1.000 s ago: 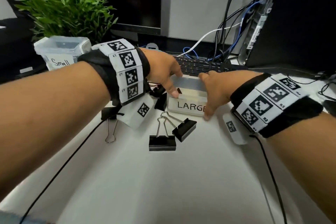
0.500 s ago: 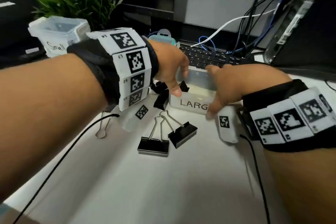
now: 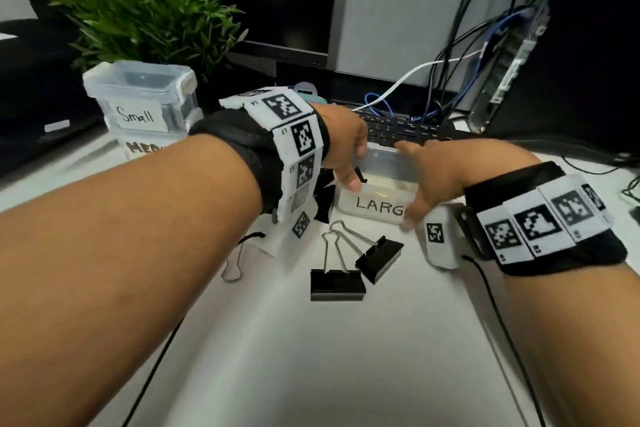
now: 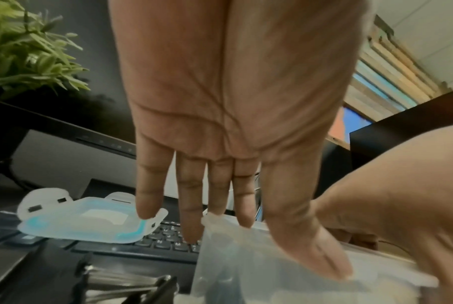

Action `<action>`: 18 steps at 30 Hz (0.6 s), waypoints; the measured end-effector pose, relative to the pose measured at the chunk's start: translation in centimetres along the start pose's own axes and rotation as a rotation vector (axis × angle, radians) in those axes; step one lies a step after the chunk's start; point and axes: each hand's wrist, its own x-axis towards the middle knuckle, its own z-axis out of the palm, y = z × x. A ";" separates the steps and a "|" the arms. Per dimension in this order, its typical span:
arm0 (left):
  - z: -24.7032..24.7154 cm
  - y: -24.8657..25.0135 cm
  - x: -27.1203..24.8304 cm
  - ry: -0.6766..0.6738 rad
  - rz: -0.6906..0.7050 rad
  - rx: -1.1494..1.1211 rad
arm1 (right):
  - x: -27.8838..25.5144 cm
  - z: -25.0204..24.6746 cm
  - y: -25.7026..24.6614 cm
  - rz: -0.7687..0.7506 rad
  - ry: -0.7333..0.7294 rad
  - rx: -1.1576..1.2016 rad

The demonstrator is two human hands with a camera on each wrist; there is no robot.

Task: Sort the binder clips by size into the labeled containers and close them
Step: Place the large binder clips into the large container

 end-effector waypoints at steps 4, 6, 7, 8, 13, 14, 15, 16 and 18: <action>-0.3 -0.8 1.4 -0.018 0.065 -0.010 | 0.3 0.1 0.1 0.024 -0.008 0.014; -0.3 -0.9 1.8 -0.025 0.092 -0.003 | 0.5 0.2 0.1 0.034 -0.014 0.023; -0.3 -0.9 1.9 -0.031 0.099 0.004 | 0.5 0.1 0.1 0.036 -0.019 0.027; -0.4 -0.9 1.9 -0.038 0.103 0.013 | 0.4 0.1 0.0 0.040 -0.028 0.029; -0.7 -0.2 1.3 -0.041 0.095 0.083 | -0.4 -0.3 -0.6 0.048 -0.030 0.034; -0.6 -0.1 1.1 -0.035 0.090 0.085 | -0.7 -0.2 -0.8 0.057 -0.022 0.034; -0.5 0.0 0.8 -0.025 0.087 0.079 | -1.2 -0.2 -1.0 0.063 -0.013 0.030; -0.4 0.0 0.6 -0.016 0.085 0.066 | -1.6 -0.1 -1.2 0.065 0.003 0.021; 0.0 -0.6 0.2 0.003 0.069 0.006 | -2.7 0.1 -1.7 0.054 0.069 -0.012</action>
